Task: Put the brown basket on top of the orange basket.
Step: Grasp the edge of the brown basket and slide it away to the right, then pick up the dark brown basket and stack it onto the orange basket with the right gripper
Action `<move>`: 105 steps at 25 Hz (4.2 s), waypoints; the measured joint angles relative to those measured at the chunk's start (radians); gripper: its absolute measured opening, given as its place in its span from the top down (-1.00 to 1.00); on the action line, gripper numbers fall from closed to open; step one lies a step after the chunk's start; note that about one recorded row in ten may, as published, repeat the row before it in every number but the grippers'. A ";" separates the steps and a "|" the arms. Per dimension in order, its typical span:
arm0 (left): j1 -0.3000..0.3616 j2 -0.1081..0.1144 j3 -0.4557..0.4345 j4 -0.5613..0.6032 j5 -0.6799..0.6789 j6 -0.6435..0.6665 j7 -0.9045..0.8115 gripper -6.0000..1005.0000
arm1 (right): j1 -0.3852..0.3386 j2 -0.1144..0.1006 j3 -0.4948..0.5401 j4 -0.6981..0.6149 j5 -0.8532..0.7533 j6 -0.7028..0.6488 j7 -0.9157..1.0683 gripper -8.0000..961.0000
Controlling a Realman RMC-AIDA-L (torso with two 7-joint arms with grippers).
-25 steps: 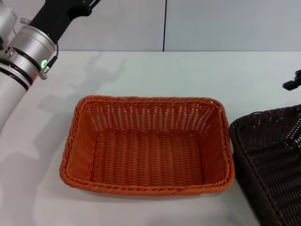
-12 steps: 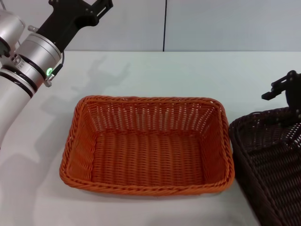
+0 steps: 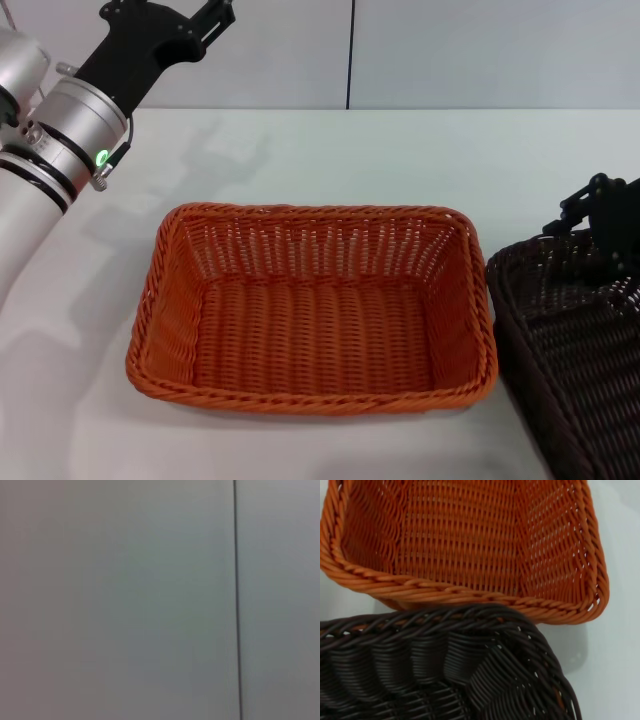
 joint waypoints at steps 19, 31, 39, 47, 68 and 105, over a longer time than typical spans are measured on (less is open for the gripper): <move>0.001 0.007 -0.012 -0.007 -0.021 -0.003 0.018 -0.68 | -0.039 -0.019 0.015 -0.102 -0.075 -0.159 0.113 0.43; -0.004 0.006 -0.011 -0.011 -0.029 -0.004 0.048 -0.67 | -0.105 -0.072 0.139 -0.133 -0.079 -0.324 0.140 0.53; -0.010 0.005 -0.028 -0.021 -0.030 -0.004 0.067 -0.66 | -0.153 -0.098 0.226 -0.121 -0.073 -0.368 0.147 0.58; -0.013 0.005 -0.028 -0.028 -0.030 -0.004 0.068 -0.66 | -0.200 -0.147 0.321 -0.127 0.046 -0.527 0.130 0.61; 0.009 0.009 -0.036 -0.045 -0.030 0.001 0.076 -0.64 | -0.327 -0.166 0.299 -0.136 0.501 -0.664 0.130 0.62; 0.021 0.009 -0.042 -0.045 -0.031 0.005 0.117 -0.63 | -0.341 -0.069 0.269 0.085 0.937 -0.654 0.045 0.62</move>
